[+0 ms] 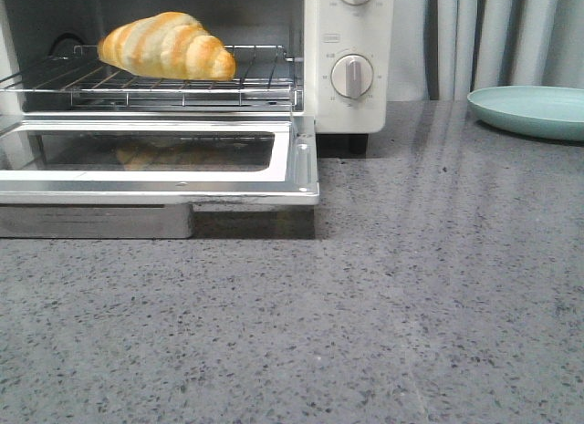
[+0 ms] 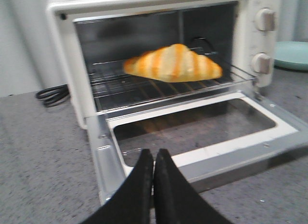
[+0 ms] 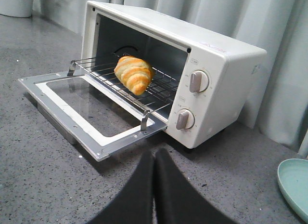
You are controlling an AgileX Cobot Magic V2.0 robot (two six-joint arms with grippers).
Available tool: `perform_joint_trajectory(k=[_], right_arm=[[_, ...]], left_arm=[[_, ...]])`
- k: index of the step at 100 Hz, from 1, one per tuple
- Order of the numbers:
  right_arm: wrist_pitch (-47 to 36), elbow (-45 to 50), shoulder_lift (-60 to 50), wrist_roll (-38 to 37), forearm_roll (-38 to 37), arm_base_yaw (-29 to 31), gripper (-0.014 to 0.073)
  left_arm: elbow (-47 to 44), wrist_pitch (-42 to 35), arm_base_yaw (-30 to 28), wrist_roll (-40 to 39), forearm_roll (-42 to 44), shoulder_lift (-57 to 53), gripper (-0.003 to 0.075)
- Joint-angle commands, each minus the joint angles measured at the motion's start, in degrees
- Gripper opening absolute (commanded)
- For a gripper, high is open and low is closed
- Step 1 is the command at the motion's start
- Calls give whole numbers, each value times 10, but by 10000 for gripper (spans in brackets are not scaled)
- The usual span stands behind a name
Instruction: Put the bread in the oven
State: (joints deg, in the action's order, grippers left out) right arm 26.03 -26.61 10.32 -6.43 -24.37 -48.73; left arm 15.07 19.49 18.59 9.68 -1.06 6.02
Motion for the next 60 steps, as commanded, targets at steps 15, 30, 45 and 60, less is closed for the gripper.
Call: perform_joint_trajectory(k=[15,30,45,60], right_arm=[[-44,-14,4,0,-15,3,-69],[-44,-14,4,0,-15,3,-69],[-44,-14,4,0,-15,3,-69],[-44,-14,4,0,-15,3,-69]], left_arm=[[-86,-94,-122,-2,-68,-80,-21],[-107,-29,-151,-2,-76,-78,-21],[-111,4,-153,-2,-62,-78,-21],[-140,-13,-153,-2,-62,-79,-21]])
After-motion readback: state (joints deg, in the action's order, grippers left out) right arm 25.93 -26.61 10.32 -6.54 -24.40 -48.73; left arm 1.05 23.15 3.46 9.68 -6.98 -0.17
